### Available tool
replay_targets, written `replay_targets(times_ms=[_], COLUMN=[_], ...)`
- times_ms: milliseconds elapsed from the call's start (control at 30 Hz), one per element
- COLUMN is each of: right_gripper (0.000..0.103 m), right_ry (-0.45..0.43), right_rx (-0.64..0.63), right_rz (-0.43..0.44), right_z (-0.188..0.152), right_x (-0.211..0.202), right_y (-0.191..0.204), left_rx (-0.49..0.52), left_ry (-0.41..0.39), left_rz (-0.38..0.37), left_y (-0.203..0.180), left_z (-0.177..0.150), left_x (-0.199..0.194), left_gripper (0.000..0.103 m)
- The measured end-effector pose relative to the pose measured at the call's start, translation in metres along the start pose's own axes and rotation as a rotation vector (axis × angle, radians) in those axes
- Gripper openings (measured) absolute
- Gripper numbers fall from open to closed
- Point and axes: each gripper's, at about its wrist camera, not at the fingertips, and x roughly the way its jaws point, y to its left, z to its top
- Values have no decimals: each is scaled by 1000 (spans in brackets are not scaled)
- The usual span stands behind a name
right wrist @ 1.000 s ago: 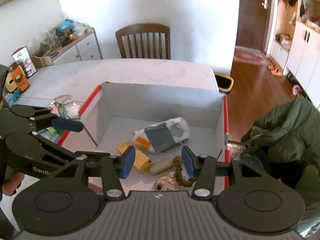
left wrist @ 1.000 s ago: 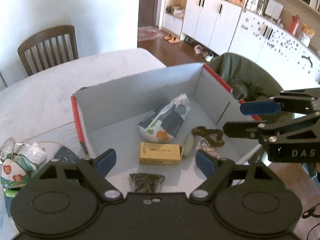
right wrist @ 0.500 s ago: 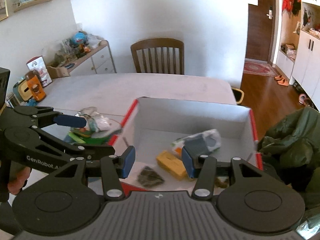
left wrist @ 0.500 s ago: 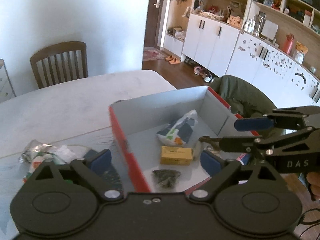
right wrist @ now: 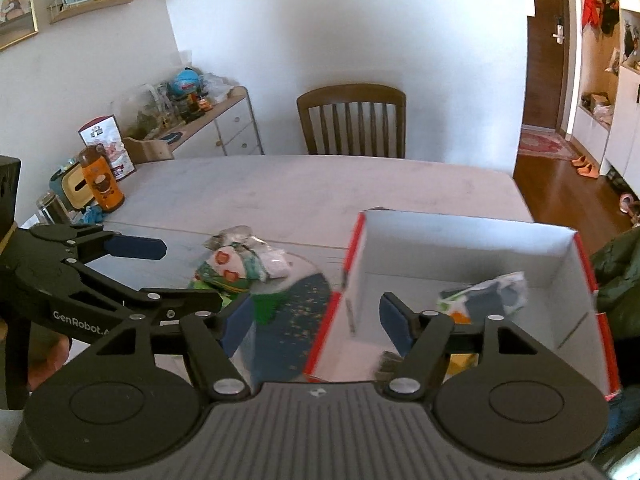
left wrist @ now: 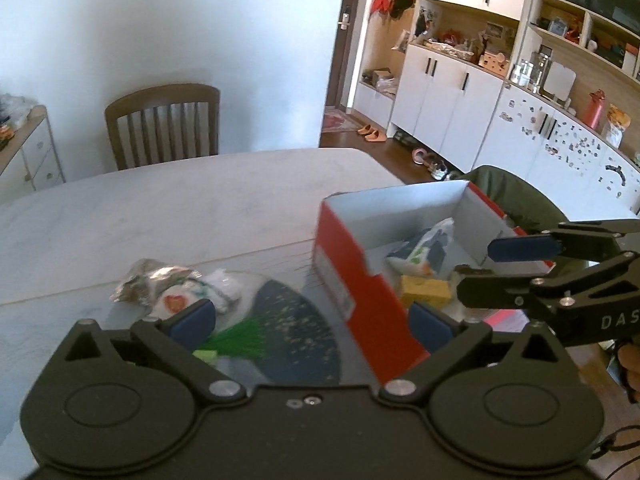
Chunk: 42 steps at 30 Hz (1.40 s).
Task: Organize objects
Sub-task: 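Move both open tools back over the items on the table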
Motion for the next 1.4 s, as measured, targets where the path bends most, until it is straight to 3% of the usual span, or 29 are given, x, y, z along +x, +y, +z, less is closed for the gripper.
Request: replay_targets(times_ms=[367, 667, 867, 1133, 1400], right_gripper=[73, 73, 73, 73, 73], right_ry=[30, 75, 111, 137, 144], right_rx=[-12, -11, -19, -9, 4], right_rz=[6, 4, 19, -39, -69], right_z=[-2, -5, -7, 5, 30], right_x=[33, 72, 99, 126, 156], right_y=[44, 70, 83, 75, 60], left_rx=[-80, -47, -24, 5, 64], left_ry=[3, 19, 41, 27, 23], left_rz=[36, 44, 5, 5, 14], left_y=[67, 100, 117, 135, 132], left_z=[-13, -15, -18, -23, -30], left_x=[4, 27, 51, 83, 106], left_gripper=[103, 103, 102, 102, 94])
